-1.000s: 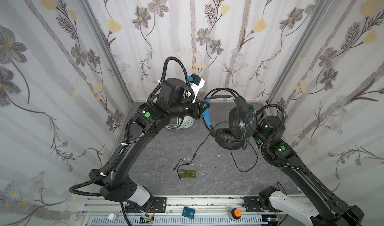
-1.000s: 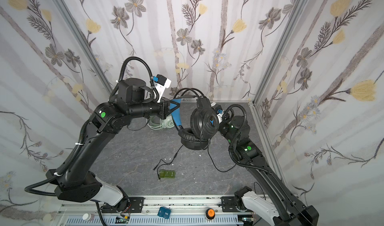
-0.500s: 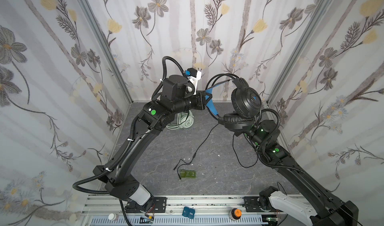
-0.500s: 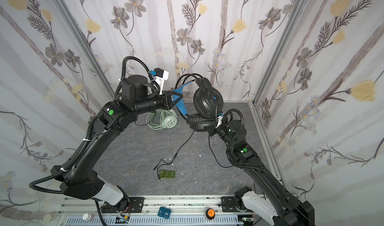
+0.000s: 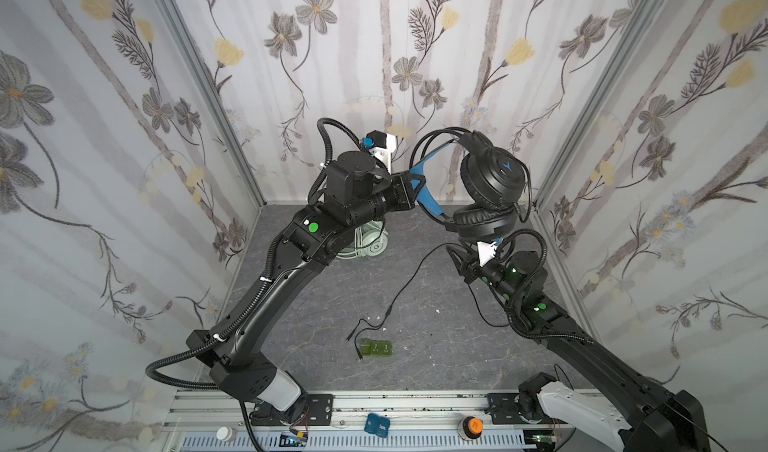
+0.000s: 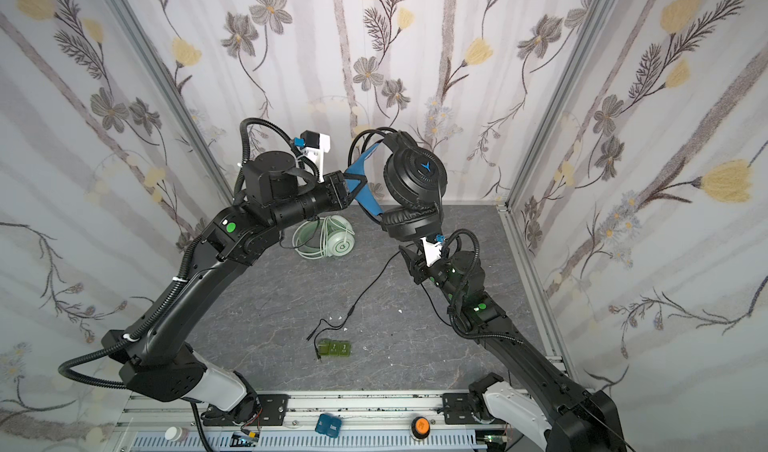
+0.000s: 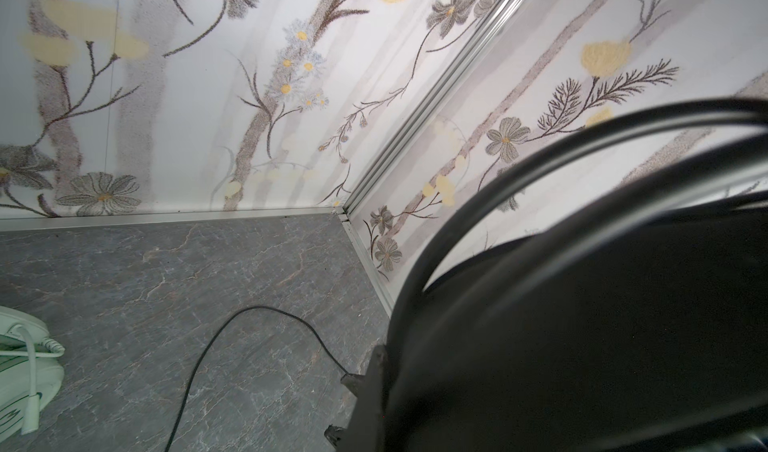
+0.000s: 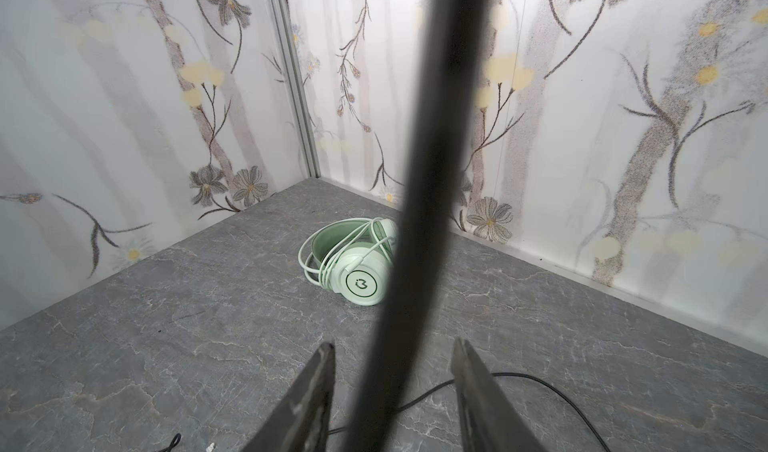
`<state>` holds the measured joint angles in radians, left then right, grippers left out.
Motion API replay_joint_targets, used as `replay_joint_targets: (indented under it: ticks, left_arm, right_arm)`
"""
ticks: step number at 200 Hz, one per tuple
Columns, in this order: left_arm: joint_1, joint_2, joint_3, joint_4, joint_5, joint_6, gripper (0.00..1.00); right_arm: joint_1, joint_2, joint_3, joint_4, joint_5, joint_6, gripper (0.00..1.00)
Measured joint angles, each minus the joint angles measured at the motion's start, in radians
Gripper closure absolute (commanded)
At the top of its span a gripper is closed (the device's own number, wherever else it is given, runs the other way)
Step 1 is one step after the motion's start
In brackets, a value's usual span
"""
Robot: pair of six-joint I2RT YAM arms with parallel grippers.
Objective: Wrap the headphones
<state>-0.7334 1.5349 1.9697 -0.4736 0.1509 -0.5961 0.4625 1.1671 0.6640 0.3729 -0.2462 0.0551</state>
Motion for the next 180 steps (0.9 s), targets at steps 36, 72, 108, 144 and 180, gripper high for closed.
replay_joint_targets:
  ticks: [36, 72, 108, 144, 180]
  left_arm:
    - [-0.003, 0.003, -0.002, 0.023, -0.030, -0.021, 1.00]
    - [-0.005, 0.014, 0.000, 0.040, -0.045, -0.042, 1.00]
    - [-0.005, 0.016, 0.007, 0.050, -0.062, -0.051, 1.00]
    - [-0.005, 0.026, 0.014, 0.062, -0.092, -0.066, 1.00]
    - [-0.005, 0.035, 0.014, 0.063, -0.157, -0.084, 1.00]
  right_arm:
    - [0.000, 0.011, -0.013, 0.027, -0.013, 0.023, 0.64]
    - [0.000, 0.012, -0.050, 0.044, -0.018, 0.049, 0.63]
    - [0.000, 0.014, -0.094, 0.051, -0.020, 0.058, 0.67]
    - [0.000, 0.008, -0.119, 0.046, -0.020, 0.066, 0.94]
    - [0.026, -0.027, -0.092, -0.026, -0.001, 0.044, 1.00]
